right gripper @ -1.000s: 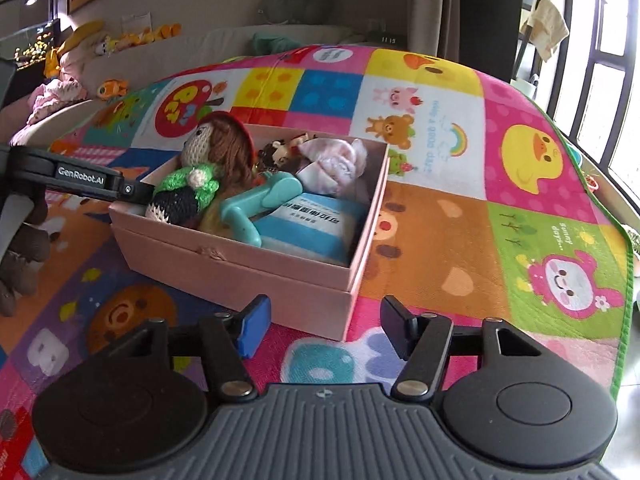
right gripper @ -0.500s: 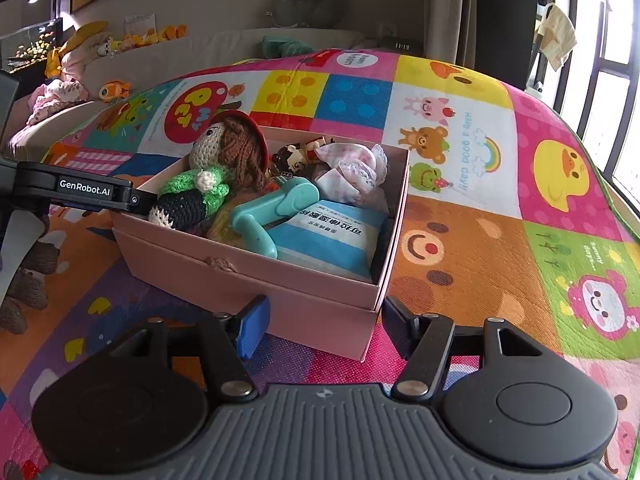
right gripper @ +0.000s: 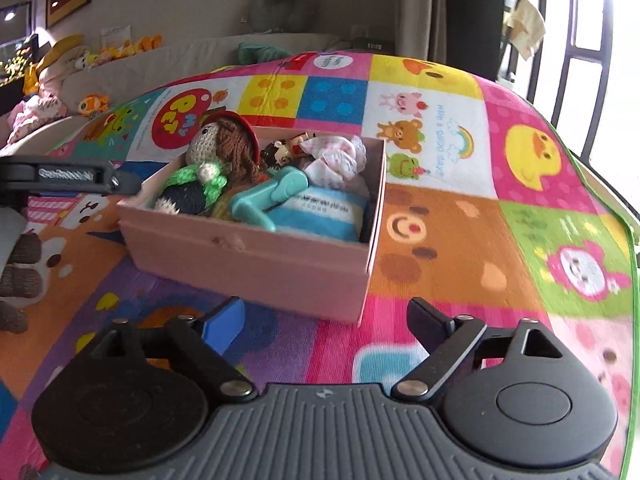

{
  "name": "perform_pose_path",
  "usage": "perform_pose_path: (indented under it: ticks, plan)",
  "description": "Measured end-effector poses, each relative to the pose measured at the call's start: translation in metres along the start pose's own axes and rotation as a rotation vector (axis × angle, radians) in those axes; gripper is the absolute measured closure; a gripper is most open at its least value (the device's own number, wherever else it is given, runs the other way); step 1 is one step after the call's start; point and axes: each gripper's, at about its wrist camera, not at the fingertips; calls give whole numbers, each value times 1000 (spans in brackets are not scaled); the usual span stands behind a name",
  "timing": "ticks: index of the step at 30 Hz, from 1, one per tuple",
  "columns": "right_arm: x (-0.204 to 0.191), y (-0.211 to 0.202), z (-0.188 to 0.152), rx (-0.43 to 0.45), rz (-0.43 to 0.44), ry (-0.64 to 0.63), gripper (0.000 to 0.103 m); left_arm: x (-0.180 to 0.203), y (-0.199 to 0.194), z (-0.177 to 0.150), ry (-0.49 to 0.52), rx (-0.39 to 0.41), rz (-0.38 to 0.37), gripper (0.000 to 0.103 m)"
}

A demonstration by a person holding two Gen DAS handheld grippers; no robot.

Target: Organize objects

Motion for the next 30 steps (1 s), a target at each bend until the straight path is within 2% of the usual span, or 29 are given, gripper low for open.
perform_pose_path:
  ticks: [1, 5, 8, 11, 14, 18, 20, 30]
  plan:
    - [1, -6, -6, -7, -1, 16, 0, 3, -14, -5, 0, 6, -24, 4]
    - [-2, -31, -37, -32, -15, 44, 0, 31, -52, -44, 58, -60, -106, 4]
    - [-8, -39, -59, -49, -77, 41, 0, 51, -61, -73, 88, -103, -105, 4]
    - [-9, -32, -68, -58, -127, 27, 0, 60, -52, -87, 88, -143, -70, 4]
    - [-8, -24, -61, -59, -138, 20, 0, 69, -40, -88, 114, -143, 2, 3]
    - [-2, -14, -61, -11, -90, 16, 0, 67, -30, -84, 89, -146, 18, 2]
    - [6, -9, -58, -24, -57, 58, 0, 67, -28, -84, 80, -147, 30, 2]
    - [7, -4, -53, -18, -72, 77, 0, 68, -27, -83, 79, -147, 32, 2]
Point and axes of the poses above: each gripper's, at about its wrist camera, not at the fingertips, and y roughly the way its jaws point, x to its right, z to its top, and after that the axes turned 12 degrees about y, right-handed
